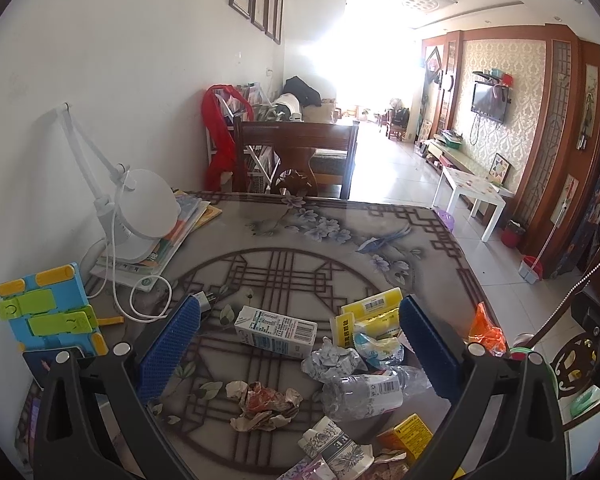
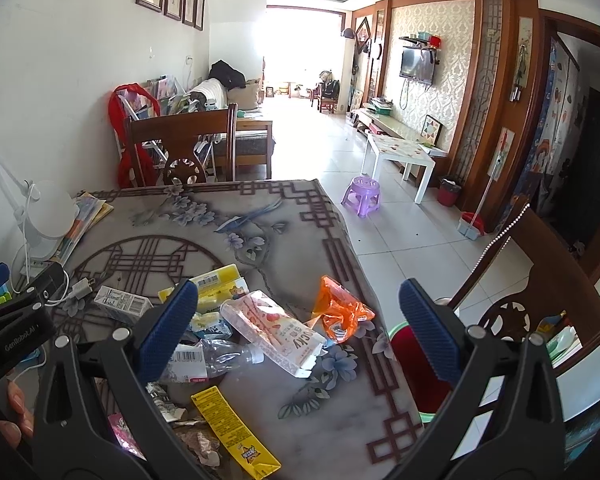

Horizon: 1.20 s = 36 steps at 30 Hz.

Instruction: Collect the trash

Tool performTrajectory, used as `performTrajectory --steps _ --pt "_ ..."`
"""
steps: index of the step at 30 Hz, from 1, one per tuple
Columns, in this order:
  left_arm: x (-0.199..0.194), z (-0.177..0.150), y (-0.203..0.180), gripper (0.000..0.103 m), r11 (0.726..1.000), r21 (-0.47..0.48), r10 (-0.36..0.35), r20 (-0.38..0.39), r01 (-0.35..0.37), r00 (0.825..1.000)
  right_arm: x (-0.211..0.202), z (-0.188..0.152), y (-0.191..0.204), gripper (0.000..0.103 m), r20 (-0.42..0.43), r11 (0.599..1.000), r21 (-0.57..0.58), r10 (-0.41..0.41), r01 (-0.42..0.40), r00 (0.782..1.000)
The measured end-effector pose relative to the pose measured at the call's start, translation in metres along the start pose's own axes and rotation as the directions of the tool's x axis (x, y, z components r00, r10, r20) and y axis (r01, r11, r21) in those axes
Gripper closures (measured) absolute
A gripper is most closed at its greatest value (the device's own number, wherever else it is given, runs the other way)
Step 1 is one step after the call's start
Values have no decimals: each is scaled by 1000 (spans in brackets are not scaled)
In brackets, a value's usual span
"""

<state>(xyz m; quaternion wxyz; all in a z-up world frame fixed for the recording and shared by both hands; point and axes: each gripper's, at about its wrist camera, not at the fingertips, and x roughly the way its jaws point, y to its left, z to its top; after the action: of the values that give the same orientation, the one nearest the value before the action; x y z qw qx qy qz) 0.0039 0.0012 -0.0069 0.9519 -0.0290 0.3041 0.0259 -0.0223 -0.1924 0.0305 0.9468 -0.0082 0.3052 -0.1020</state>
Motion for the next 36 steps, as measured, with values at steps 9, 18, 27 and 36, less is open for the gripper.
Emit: performTrajectory --steps 9,18,27,36 --pt "1 0 1 8 1000 -1 1 -1 -1 1000 -1 -1 0 4 0 1000 3 -1 1 1000" --pt "1 1 2 8 1000 -2 0 -3 0 1000 -1 -1 0 4 -2 1000 3 1 -1 1000" --pt "1 2 4 8 1000 -3 2 -5 -2 1000 -1 -2 -1 4 -3 1000 4 0 0 1000" --pt "1 1 4 8 1000 -2 3 -5 -3 1000 -2 -4 -2 4 -6 1000 6 0 0 1000"
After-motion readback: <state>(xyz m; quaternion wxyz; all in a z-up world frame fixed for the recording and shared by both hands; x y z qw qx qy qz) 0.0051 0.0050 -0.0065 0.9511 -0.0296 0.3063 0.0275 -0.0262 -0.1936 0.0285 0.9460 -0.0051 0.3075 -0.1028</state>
